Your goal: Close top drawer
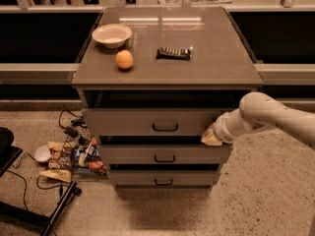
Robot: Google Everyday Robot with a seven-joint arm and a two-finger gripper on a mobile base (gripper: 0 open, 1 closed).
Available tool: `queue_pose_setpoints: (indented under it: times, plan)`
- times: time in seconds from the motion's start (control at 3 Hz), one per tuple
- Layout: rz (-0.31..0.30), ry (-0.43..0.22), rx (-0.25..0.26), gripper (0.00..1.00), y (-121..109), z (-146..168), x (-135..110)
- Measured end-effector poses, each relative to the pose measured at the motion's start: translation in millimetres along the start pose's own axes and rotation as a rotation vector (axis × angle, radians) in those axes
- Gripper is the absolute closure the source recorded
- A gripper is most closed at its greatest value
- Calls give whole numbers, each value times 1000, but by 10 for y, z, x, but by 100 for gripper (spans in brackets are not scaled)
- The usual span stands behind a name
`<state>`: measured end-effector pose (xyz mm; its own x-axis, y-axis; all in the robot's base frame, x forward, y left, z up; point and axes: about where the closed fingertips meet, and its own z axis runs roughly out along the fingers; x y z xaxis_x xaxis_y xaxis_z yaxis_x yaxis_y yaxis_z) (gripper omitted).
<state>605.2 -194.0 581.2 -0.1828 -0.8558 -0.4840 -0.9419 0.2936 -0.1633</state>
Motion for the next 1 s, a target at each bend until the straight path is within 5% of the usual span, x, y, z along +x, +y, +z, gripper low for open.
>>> queue_pose_setpoints:
  times: [0.33, 1.0]
  plan:
    - [78, -15, 54, 100, -386, -37, 241]
    - [52, -7, 23, 100, -253, -29, 189]
